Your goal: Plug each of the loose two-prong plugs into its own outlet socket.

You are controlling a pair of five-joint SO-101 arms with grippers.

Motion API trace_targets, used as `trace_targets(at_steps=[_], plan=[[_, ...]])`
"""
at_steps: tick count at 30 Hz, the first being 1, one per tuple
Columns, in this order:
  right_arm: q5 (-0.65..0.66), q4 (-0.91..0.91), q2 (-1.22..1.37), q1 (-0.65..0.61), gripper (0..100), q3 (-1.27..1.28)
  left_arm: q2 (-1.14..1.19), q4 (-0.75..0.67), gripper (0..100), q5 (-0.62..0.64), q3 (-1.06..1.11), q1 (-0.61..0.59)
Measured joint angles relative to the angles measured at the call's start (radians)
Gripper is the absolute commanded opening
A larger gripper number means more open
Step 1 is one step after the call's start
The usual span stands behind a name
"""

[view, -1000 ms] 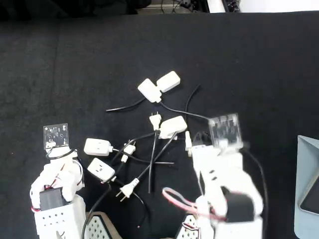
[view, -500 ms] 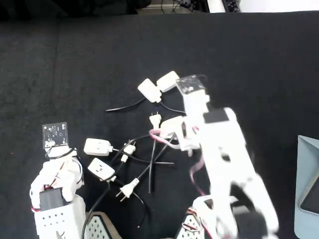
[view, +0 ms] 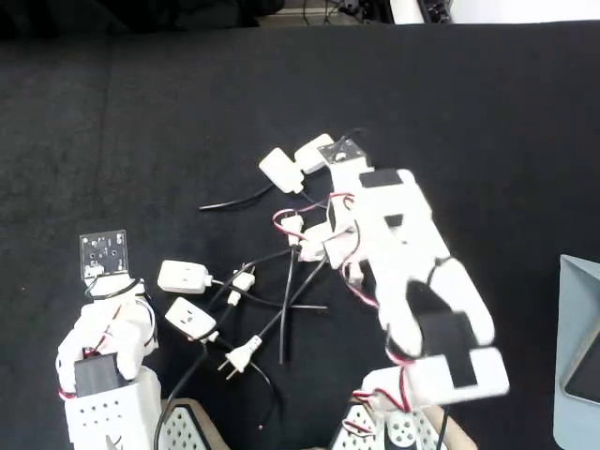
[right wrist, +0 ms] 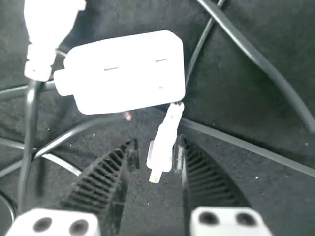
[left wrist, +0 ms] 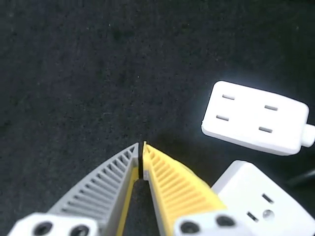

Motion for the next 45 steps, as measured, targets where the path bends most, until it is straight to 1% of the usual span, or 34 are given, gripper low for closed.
trace_targets(at_steps=[5, 10, 15, 20, 23, 26, 30, 35, 37, 39, 43, 45], plan=[[0.000, 0.000, 0.061, 0.002, 12.5, -0.005, 0.000, 0.000, 3, 0.000, 0.000, 0.000], [0.000, 0.000, 0.066, 0.003, 1.3, -0.006, 0.000, 0.000, 3, 0.000, 0.000, 0.000], [-0.002, -0.029, 0.066, 0.029, 1.1, -0.006, 0.000, 0.000, 3, 0.000, 0.000, 0.000], [0.000, -0.006, 0.049, 0.055, 1.1, -0.006, 0.000, 0.000, 3, 0.000, 0.000, 0.000], [0.000, 0.069, -0.041, 0.054, 1.1, -0.006, 0.000, 0.000, 3, 0.000, 0.000, 0.000], [0.000, 0.129, -0.190, 0.052, 1.1, -0.006, 0.000, 0.000, 3, 0.000, -0.012, 0.000], [0.000, 0.149, -0.411, 0.031, 1.1, -0.006, 0.000, 0.002, 3, 0.000, -0.123, -0.046], [-0.095, 0.150, -0.583, 0.011, 1.1, 0.017, 0.000, -0.002, 3, 0.000, -0.275, -0.064], [-0.130, 0.126, -0.615, 0.012, 1.1, 0.054, -0.003, -0.018, 3, -0.012, -0.328, -0.043], [-0.163, 0.083, -0.637, 0.014, 1.1, 0.100, -0.002, -0.038, 4, -0.063, -0.367, -0.005], [-0.199, -0.026, -0.690, 0.014, 1.1, 0.195, 0.000, -0.057, 15, -0.153, -0.414, 0.080], [-0.203, -0.066, -0.727, 0.014, 1.1, 0.230, 0.006, -0.057, 15, -0.164, -0.425, 0.115]])
